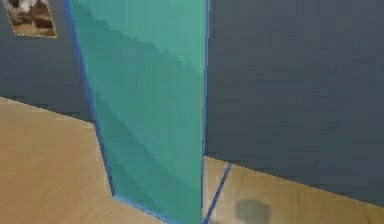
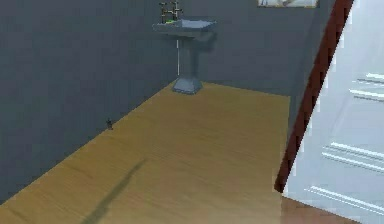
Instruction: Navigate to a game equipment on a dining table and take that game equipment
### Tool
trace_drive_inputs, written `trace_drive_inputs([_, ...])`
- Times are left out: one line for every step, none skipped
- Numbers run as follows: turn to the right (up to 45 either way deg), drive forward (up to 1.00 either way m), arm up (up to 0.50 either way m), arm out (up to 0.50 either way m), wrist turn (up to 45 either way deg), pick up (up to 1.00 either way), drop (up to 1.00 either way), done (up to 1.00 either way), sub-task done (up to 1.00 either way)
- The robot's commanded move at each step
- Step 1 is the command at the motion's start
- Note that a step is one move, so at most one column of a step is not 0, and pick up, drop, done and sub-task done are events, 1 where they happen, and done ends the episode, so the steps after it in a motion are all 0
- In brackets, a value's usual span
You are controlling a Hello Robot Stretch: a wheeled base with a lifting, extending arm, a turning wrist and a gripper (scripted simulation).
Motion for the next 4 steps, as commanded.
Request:
trace_drive_inputs([0.0, 0.5, 0.0, 0.0, 0.0, 0.0, 0.0, 0.0, 0.0])
trace_drive_inputs([-45.0, 0.0, 0.0, 0.0, 0.0, 0.0, 0.0, 0.0, 0.0])
trace_drive_inputs([-18.0, 0.0, 0.0, 0.0, 0.0, 0.0, 0.0, 0.0, 0.0])
trace_drive_inputs([0.0, 1.0, 0.0, 0.0, 0.0, 0.0, 0.0, 0.0, 0.0])
